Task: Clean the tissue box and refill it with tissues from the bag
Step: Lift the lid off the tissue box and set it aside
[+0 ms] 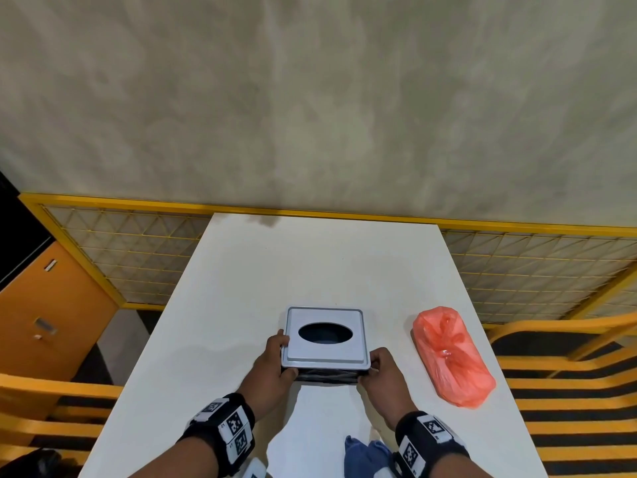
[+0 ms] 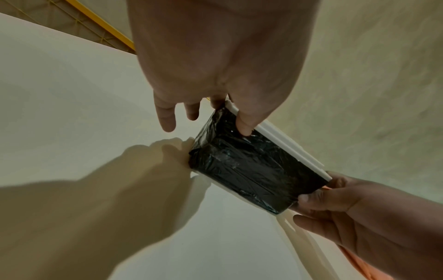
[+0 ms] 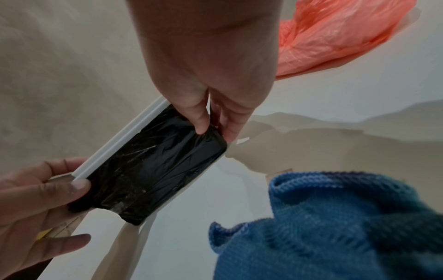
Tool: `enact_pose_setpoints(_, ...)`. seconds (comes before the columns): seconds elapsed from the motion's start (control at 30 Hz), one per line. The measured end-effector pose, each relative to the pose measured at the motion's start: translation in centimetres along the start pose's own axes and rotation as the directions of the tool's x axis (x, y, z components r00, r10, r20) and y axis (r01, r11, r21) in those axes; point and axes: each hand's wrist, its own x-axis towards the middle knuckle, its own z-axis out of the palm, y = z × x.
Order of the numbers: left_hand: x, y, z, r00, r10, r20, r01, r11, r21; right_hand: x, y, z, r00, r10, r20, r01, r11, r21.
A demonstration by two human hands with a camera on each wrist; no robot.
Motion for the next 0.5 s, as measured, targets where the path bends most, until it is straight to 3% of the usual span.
enact_pose_setpoints(0.33, -0.8, 0.8, 0.0, 1.0, 0.003, -0.001, -0.003, 1.0, -0.015, -0.3, -0.3, -1.1, 0.999, -0.043, 0.021, 0.043, 0.999, -0.011)
enact_pose_setpoints(0.4, -1.0, 0.9, 0.1, 1.0, 0.011, -0.017, -0.01, 1.0, 0.024, -0.2, -0.5, -2.3, 0.995, -0.098, -0.035, 0.097, 0.995, -0.031)
enact_pose_setpoints(0.5, -1.3, 1.4, 0.3, 0.996, 0.018, -0.084, -0.014, 0.999, 0.052, 0.0, -0.6, -5.4, 0.951, -0.209, -0.229, 0.187, 0.976, -0.114)
